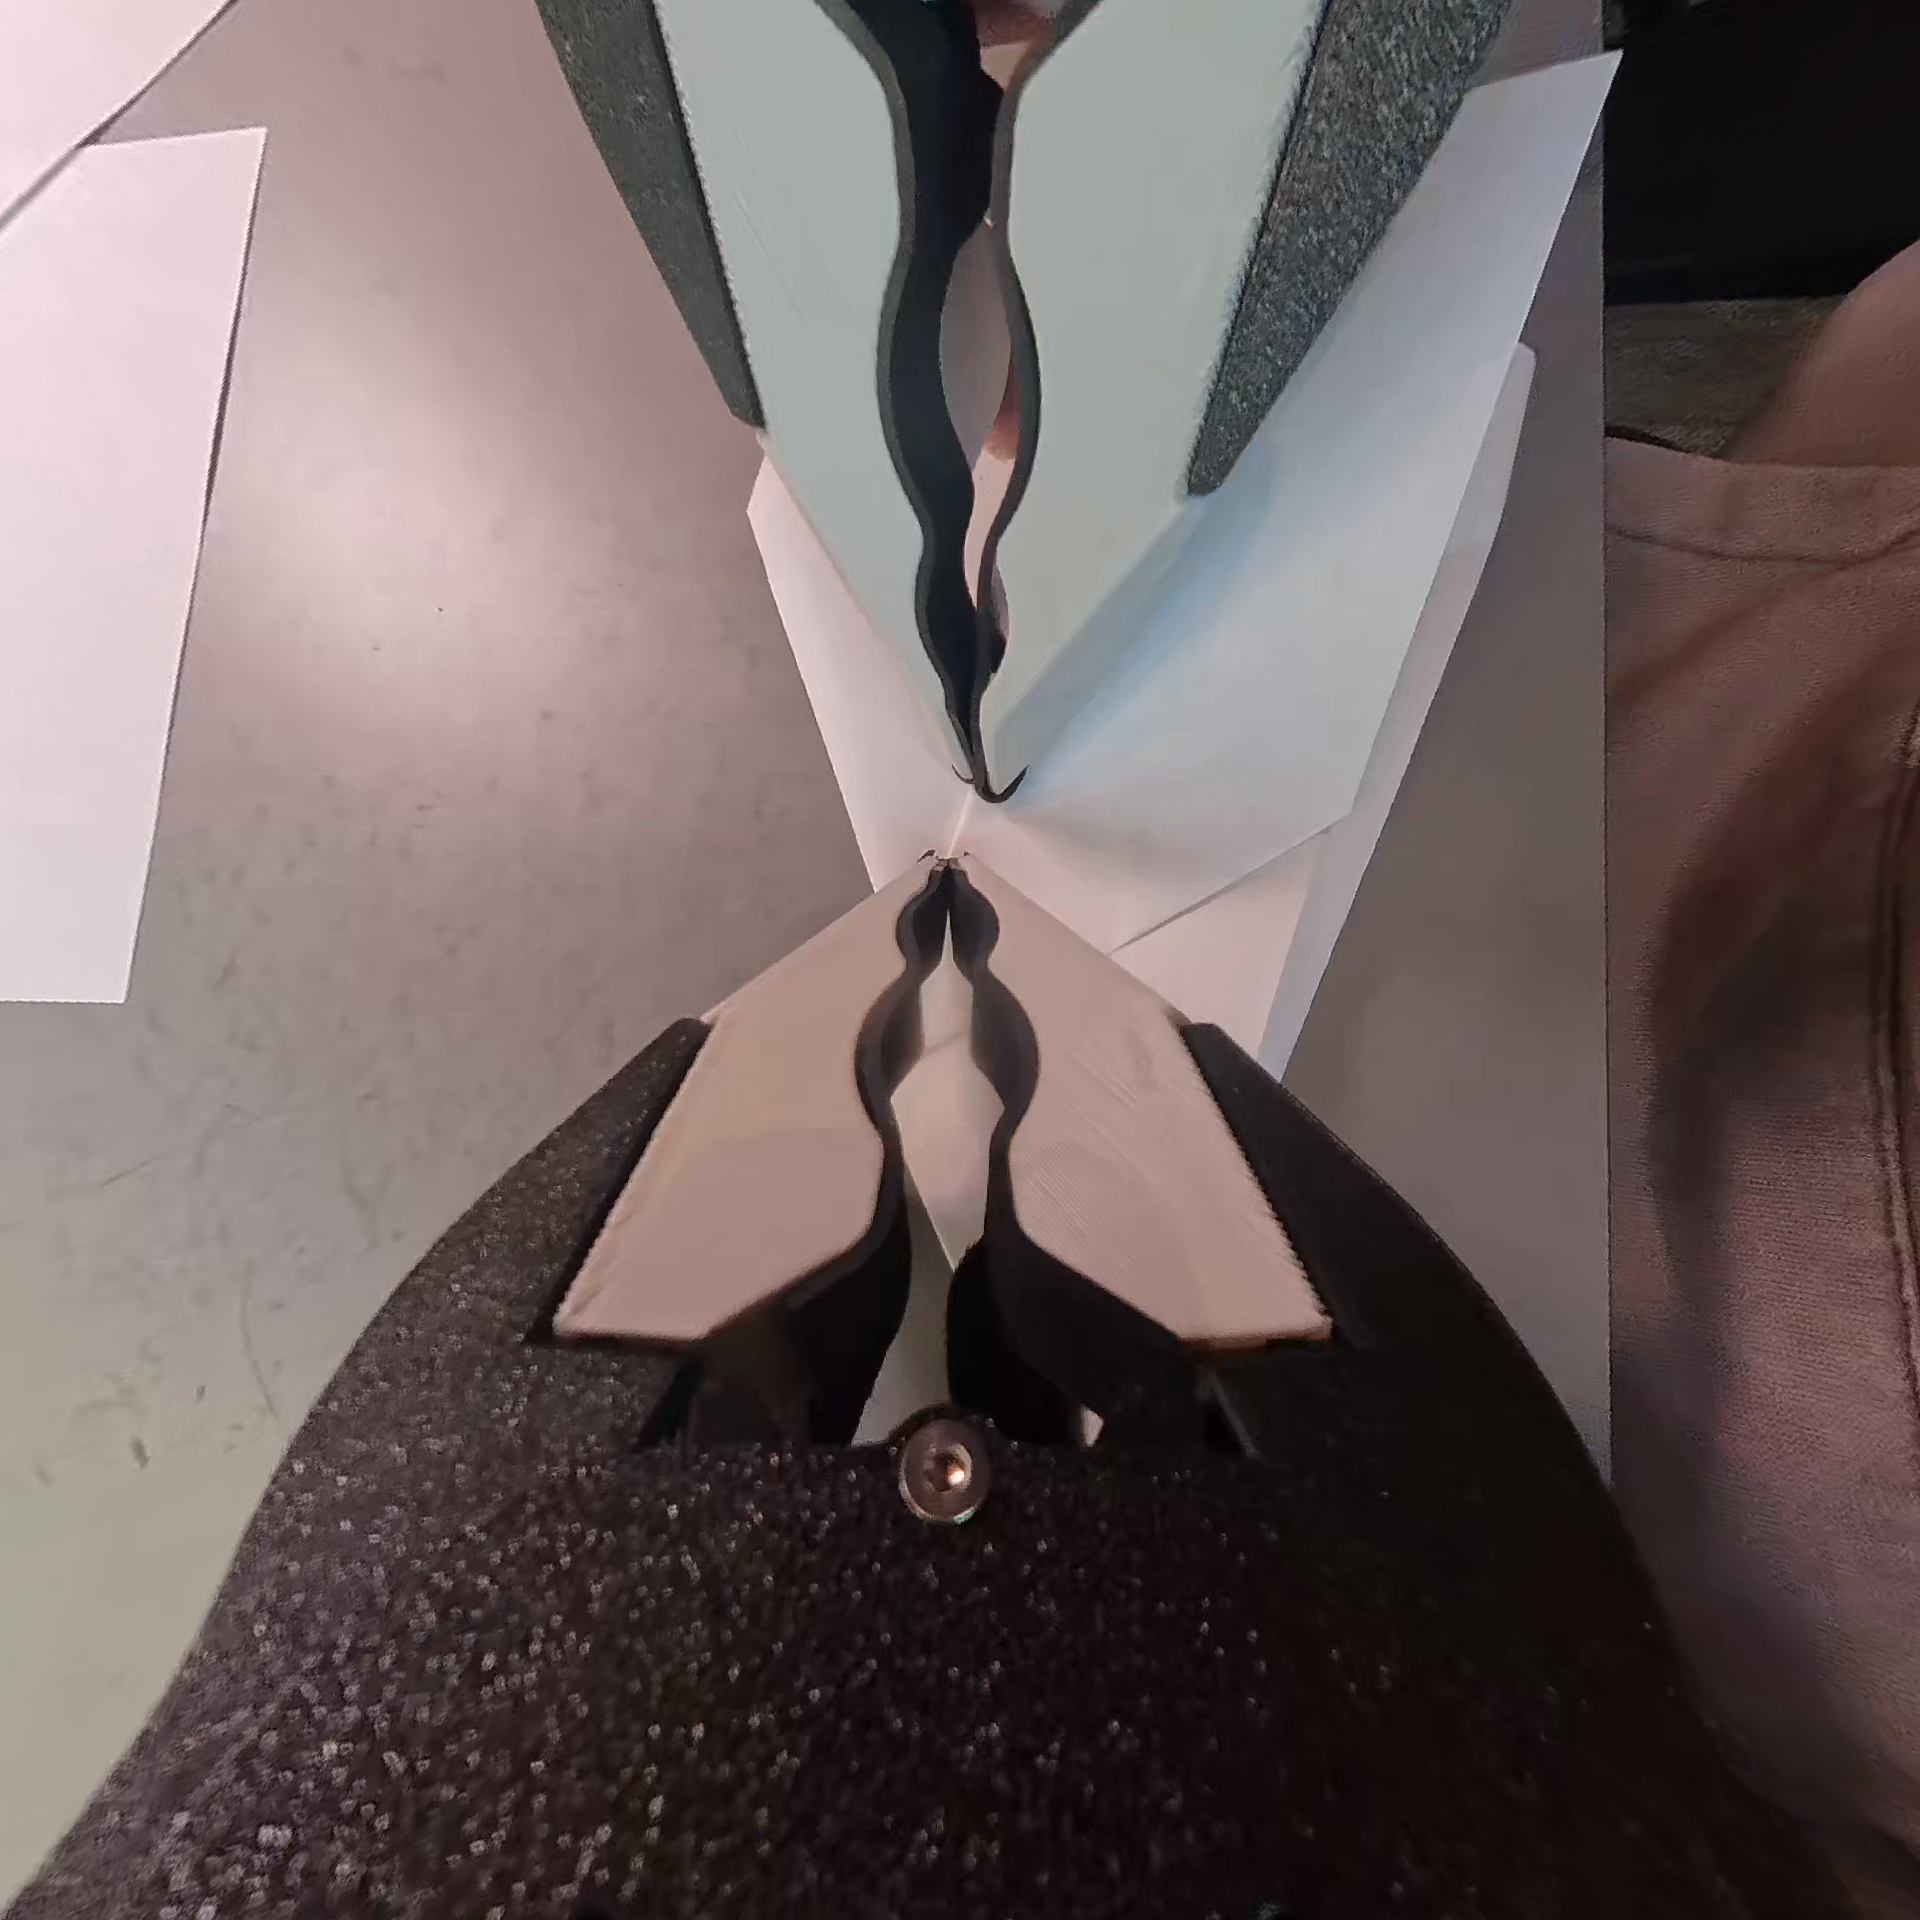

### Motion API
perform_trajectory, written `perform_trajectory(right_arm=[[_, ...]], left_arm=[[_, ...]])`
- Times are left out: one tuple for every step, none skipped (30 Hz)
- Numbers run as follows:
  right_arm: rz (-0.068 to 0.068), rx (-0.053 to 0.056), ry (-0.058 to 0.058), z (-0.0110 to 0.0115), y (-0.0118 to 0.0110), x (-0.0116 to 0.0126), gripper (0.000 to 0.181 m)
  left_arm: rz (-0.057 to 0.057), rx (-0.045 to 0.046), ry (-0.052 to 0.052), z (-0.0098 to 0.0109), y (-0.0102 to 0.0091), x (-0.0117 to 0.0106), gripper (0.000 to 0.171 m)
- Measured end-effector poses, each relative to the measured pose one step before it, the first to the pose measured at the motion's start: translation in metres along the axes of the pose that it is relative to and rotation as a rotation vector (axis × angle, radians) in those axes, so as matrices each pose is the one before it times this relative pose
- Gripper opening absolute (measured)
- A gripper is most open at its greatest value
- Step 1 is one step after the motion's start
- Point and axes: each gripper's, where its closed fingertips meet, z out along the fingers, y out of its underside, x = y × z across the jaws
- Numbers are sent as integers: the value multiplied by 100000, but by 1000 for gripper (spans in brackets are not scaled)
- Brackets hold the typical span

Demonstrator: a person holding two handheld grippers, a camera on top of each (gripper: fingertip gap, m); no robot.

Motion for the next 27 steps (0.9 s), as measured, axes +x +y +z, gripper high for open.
perform_trajectory(right_arm=[[990, -1006, -533, -203, 192, -15, 0], [-171, -751, -76, -253, 180, 9, 0], [111, -1276, 204, -144, 284, 0, 0], [426, -1242, 65, 17, 305, -58, 0], [244, -369, -112, 88, 148, -82, 0], [-272, 142, 208, 47, 6, -2, 0], [-1288, -424, 491, 11, 2, 12, 0], [-1945, -494, 997, 36, -41, 32, 0], [-1530, -610, 919, 17, -16, 10, 0], [-929, -441, 618, 9, -12, 10, 0], [-104, -66, 74, 11, 0, 2, 0], [550, 402, -424, 9, 1, -1, 0], [873, 637, -664, -9, -16, 7, 0], [997, 625, -584, 0, -14, 1, 0], [565, 349, -88, 2, -10, -2, 0], [-225, 153, 510, -4, -2, -13, 0], [-505, 411, 736, -16, -19, -3, 0], [952, 666, 133, -24, 0, -8, 0], [2403, 1174, -822, -29, -3, -15, 0], [3476, 1352, -1653, -62, 6, -11, 0], [3874, 1050, -1765, -144, 21, 23, 0], [2737, 459, -1329, -249, 100, 100, 0], [2146, 770, -1461, -348, 3, 40, 0], [2253, 1135, -1299, -391, -92, 49, 0], [1241, 270, -1028, -321, -10, 43, 0], [-160, -1208, -345, -190, 164, 60, 0], [-1480, -1701, 1352, -38, 204, 256, 0]], left_arm=[[462, -90, -1161, -10, 26, -9, 0], [-53, -260, -853, -10, 3, 0, 0], [36, -204, -509, -3, 2, -8, 0], [156, 72, -221, 4, -3, 4, 0], [-178, 252, -22, -6, -5, -4, 0], [-340, 298, 118, -8, -1, 7, 0], [-439, 293, 262, -5, 2, -2, 0], [-624, 164, 319, -3, -4, -1, 0], [-520, -54, 207, 6, -7, 4, 0], [-485, -355, 26, -5, -11, 2, 0], [54, -785, -26, -6, -27, 19, 0], [830, -1098, 362, -20, -30, 44, 0], [569, -704, 1105, -29, -150, 64, 0], [-1271, 1056, 1790, -34, -432, 81, 0], [-2748, 2894, 2410, 46, -705, 195, 0], [-1235, 1429, 1786, 240, -427, 244, 0], [2225, -1729, -407, 438, 178, 59, 0], [4361, -1872, -1930, 321, 305, -65, 0], [2390, -42, -1368, 41, 33, -19, 0], [156, 98, -802, -21, -24, 8, 0], [579, -28, -985, -18, 32, -8, 0], [770, 51, -997, -4, 2, 1, 0], [376, -171, -614, -1, -1, -2, 0], [2, -221, -168, 4, 3, -3, 0], [-70, -136, 101, 6, -11, 3, 0], [-221, -50, 270, 2, -1, -1, 0], [-342, 93, 319, 2, -7, 4, 0]])
